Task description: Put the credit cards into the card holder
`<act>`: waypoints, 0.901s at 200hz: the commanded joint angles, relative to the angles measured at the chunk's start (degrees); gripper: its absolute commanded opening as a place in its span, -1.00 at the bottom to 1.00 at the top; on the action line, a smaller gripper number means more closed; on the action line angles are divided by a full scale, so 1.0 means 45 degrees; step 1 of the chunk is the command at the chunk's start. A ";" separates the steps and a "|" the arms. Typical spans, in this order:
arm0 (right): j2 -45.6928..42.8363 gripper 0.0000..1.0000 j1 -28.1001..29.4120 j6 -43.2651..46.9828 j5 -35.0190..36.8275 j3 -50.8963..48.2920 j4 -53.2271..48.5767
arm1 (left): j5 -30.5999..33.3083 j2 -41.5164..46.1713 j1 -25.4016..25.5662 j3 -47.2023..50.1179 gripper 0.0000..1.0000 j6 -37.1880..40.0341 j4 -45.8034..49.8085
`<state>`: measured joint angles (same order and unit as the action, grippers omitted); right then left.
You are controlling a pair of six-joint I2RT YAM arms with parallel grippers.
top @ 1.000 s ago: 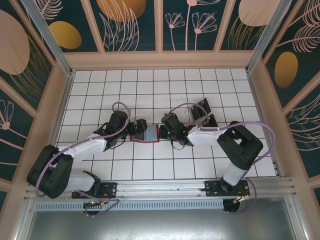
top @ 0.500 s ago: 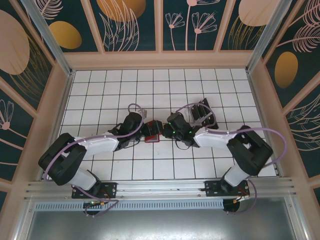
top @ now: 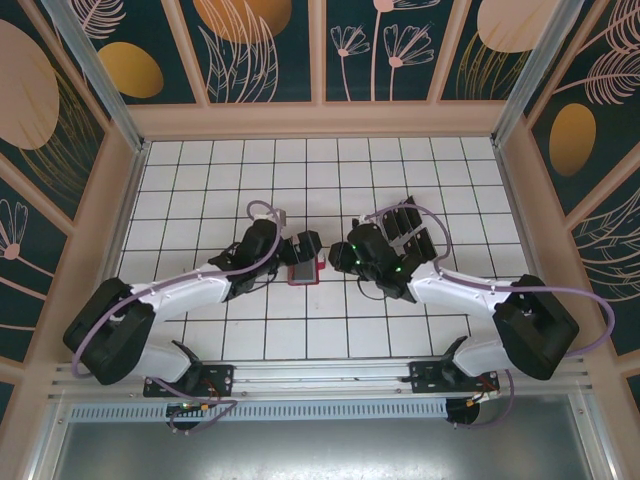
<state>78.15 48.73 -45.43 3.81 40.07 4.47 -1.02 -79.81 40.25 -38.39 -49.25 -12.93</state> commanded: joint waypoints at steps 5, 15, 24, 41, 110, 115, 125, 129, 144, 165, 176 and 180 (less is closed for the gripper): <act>0.0268 -0.62 0.0595 -0.0204 -0.0292 0.0744 0.0345 | 0.1866 0.0941 0.0012 -0.0661 0.97 0.0825 0.1747; 0.0508 -0.64 0.0811 -0.0220 -0.0430 0.1008 0.0497 | 0.2268 0.1280 -0.0060 -0.0706 0.97 0.0933 0.2077; 0.0766 -0.65 0.1044 -0.0226 -0.0487 0.1301 0.0608 | 0.2691 0.1658 -0.0140 -0.0732 0.98 0.0941 0.2393; 0.1447 -0.66 0.1415 -0.0151 -0.0599 0.1975 0.0810 | 0.3690 0.2527 -0.0404 -0.0798 0.98 0.0917 0.3211; 0.6657 -0.64 0.2291 0.1530 -0.1791 0.7703 -0.1138 | 0.5785 0.5357 -0.2531 -0.1175 0.98 0.0904 0.6116; 0.7080 -0.63 0.2323 0.1684 -0.1804 0.8216 -0.1490 | 0.5848 0.5488 -0.2584 -0.1180 0.97 0.0908 0.6194; 0.7958 -0.60 0.2375 0.2012 -0.1722 0.9203 -0.2139 | 0.5965 0.5733 -0.2627 -0.1123 0.97 0.0866 0.6286; 0.8306 -0.59 0.2377 0.2126 -0.1683 0.9614 -0.2463 | 0.5968 0.5803 -0.2635 -0.1082 0.98 0.0837 0.6272; 0.9336 -0.59 0.2443 0.2611 -0.1492 1.0830 -0.3402 | 0.5913 0.6013 -0.2670 -0.0944 0.98 0.0717 0.6280; 1.0438 -0.57 0.2552 0.3181 -0.1250 1.2255 -0.4539 | 0.5834 0.6191 -0.2663 -0.0724 0.97 0.0556 0.6320; 1.0878 -0.57 0.2640 0.3490 -0.1000 1.2933 -0.5173 | 0.5816 0.6241 -0.2660 -0.0621 0.97 0.0518 0.6291; 1.0999 -0.56 0.2657 0.3607 -0.0913 1.3191 -0.5409 | 0.5802 0.6251 -0.2674 -0.0582 0.98 0.0516 0.6281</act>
<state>123.55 59.27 -34.33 -2.85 93.47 -9.23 26.04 -52.66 27.73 -41.52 -46.57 15.70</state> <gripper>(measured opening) 0.215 0.987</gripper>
